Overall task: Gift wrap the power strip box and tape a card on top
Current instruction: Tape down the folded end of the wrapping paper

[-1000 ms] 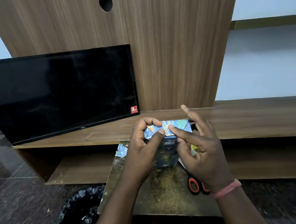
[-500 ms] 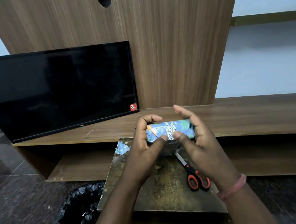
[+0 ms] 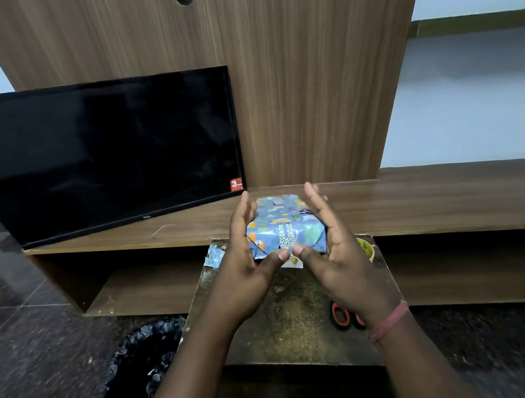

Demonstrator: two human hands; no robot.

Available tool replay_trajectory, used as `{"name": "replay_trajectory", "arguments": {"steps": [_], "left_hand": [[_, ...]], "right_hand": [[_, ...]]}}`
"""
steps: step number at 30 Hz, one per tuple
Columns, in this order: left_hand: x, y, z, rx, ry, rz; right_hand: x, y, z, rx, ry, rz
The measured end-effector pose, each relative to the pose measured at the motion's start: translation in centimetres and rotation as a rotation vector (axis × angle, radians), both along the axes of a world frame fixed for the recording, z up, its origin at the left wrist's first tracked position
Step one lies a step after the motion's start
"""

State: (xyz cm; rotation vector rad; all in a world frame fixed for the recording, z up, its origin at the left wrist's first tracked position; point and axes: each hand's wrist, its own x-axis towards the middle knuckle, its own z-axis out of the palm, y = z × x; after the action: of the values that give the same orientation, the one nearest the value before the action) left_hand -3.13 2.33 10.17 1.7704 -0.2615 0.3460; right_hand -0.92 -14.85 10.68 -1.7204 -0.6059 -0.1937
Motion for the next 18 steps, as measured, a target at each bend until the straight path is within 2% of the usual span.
{"name": "replay_trajectory", "arguments": {"steps": [4, 9, 18], "left_hand": [[0.4, 0.7, -2.3, 0.145, -0.059, 0.022], [0.0, 0.5, -5.0, 0.219, -0.008, 0.049], [0.1, 1.4, -10.8, 0.309, 0.085, 0.058]], "right_hand": [[-0.1, 0.5, -2.6, -0.135, 0.138, -0.077], [0.3, 0.0, -5.3, -0.246, 0.218, -0.064], [-0.5, -0.2, -8.8, -0.267, 0.298, -0.125]]}}
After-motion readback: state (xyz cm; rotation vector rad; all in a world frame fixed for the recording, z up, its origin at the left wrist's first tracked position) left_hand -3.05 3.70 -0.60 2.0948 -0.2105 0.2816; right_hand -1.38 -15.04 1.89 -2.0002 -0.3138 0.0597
